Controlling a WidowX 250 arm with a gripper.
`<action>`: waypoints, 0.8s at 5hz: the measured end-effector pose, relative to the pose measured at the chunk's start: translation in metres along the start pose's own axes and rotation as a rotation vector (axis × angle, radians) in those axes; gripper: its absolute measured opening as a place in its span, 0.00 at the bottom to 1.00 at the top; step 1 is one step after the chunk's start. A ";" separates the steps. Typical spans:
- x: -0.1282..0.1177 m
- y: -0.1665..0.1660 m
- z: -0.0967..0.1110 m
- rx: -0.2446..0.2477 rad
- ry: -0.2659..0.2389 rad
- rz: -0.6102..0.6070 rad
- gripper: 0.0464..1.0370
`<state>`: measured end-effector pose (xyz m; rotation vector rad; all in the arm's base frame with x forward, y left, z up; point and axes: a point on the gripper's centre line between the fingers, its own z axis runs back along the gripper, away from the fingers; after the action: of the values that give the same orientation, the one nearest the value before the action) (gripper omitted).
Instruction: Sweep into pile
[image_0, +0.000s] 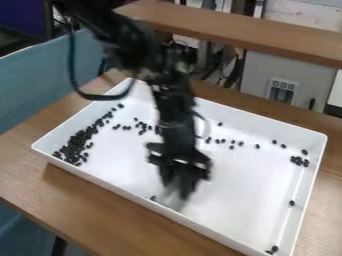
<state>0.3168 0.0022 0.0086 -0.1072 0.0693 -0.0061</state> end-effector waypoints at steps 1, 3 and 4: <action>-0.004 0.058 0.008 0.032 -0.017 0.111 0.34; 0.009 0.093 0.022 0.048 -0.009 0.169 0.34; 0.027 0.067 0.044 0.020 -0.079 0.167 0.34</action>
<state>0.3470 0.0737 0.0436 -0.0817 -0.0013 0.1643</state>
